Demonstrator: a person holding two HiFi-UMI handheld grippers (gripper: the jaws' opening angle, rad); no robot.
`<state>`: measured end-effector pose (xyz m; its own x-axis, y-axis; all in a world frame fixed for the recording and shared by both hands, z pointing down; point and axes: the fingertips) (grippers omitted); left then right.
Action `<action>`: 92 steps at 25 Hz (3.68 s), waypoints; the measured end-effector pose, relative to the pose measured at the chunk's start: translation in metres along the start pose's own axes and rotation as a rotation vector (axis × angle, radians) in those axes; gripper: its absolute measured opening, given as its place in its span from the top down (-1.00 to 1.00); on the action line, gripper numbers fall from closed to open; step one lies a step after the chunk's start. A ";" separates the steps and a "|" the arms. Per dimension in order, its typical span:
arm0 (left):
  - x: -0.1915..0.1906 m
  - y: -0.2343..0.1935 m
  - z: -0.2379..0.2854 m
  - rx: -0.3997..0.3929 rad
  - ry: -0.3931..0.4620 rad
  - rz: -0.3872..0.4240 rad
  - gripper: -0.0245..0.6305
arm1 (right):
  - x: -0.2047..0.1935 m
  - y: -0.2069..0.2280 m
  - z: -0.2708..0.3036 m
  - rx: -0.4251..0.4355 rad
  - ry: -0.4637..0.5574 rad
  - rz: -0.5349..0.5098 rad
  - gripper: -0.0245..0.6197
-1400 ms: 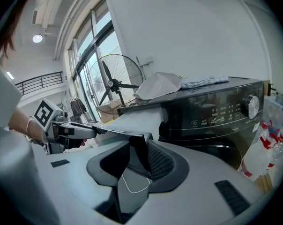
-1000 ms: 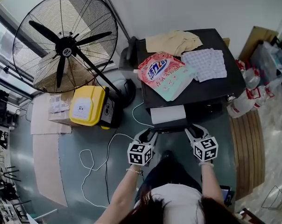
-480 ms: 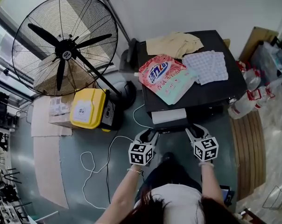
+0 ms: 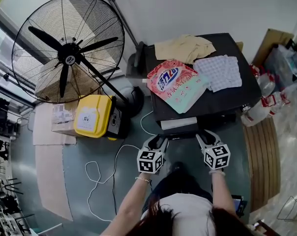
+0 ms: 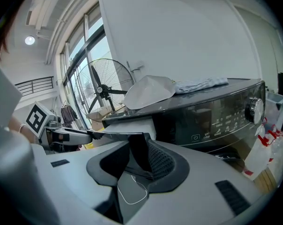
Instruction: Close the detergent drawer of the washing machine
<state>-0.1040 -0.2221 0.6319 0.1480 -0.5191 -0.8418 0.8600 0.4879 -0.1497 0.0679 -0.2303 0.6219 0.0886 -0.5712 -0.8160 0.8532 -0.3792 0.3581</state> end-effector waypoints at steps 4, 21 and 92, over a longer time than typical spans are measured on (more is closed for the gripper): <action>0.003 -0.004 0.004 0.002 -0.002 -0.004 0.43 | 0.004 0.002 0.005 -0.011 0.003 0.000 0.48; 0.011 -0.010 0.013 0.038 0.003 0.000 0.40 | 0.009 0.005 0.014 -0.037 0.051 0.043 0.48; 0.033 -0.047 0.044 0.160 -0.041 -0.104 0.33 | 0.032 0.035 0.046 -0.235 0.062 0.146 0.59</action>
<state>-0.1174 -0.2932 0.6340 0.0712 -0.5907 -0.8038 0.9378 0.3141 -0.1478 0.0767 -0.2948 0.6290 0.2442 -0.5590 -0.7924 0.9243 -0.1131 0.3646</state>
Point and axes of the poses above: the fingertips, and each gripper's own axes: z forward along the fingers, y to its right, x out of its top, and after that the axes turned 6 degrees about z, right-handed
